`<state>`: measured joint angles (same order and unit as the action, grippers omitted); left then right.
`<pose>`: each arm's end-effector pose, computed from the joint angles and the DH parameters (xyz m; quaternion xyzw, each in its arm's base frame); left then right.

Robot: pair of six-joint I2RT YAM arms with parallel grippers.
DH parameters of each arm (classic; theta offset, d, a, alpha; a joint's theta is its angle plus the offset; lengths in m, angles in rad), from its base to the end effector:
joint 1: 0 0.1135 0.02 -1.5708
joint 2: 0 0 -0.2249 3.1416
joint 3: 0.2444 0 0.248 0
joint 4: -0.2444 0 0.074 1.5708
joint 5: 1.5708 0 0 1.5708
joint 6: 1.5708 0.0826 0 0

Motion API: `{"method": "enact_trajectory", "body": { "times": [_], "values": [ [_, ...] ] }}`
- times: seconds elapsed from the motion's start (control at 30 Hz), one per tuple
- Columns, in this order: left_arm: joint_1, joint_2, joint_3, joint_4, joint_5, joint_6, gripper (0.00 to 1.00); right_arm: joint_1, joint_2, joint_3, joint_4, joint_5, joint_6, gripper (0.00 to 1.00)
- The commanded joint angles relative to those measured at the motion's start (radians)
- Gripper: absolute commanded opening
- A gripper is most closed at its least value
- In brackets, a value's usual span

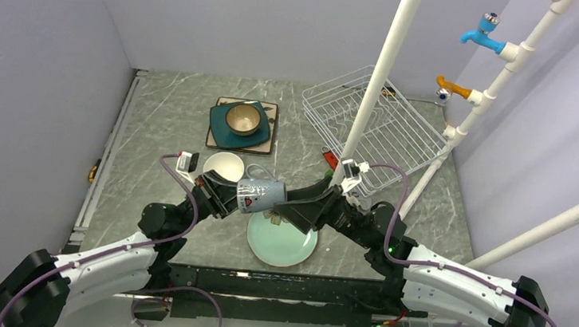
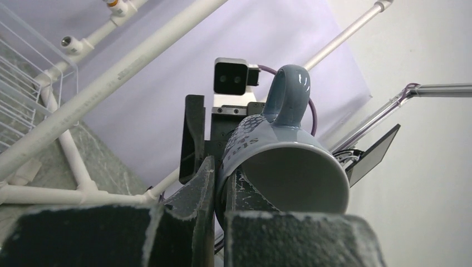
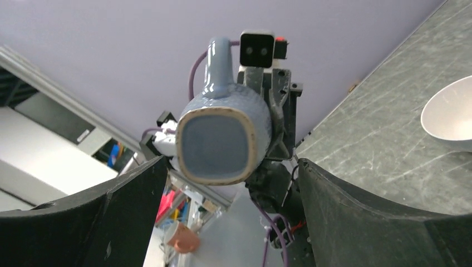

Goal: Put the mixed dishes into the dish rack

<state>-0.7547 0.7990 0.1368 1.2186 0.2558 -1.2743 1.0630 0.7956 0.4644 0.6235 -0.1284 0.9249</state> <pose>0.1463 -0.1663 0.2553 -0.0160 0.4942 -0.7690 0.4052 0.1167 0.2314 0.2976 -0.0924 0.5904 0.6922 0.4047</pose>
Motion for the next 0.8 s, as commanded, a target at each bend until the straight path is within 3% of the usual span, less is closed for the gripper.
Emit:
{"method": "enact_trajectory", "body": {
  "times": [0.0,0.3,0.47,0.77],
  "values": [
    [0.004,-0.007,0.013,0.166,-0.023,-0.035,0.0,0.024,0.025,0.001,0.148,0.126,0.031,0.88],
    [0.004,-0.04,0.053,0.064,-0.025,0.002,0.0,0.053,0.145,0.075,0.233,0.133,0.028,0.86],
    [0.004,-0.013,0.051,0.105,-0.028,-0.023,0.0,0.059,0.157,0.089,0.244,0.106,0.014,0.84],
    [0.005,0.072,0.057,0.205,-0.001,-0.063,0.0,0.06,0.176,0.098,0.246,0.053,0.017,0.69]
  ]
}}
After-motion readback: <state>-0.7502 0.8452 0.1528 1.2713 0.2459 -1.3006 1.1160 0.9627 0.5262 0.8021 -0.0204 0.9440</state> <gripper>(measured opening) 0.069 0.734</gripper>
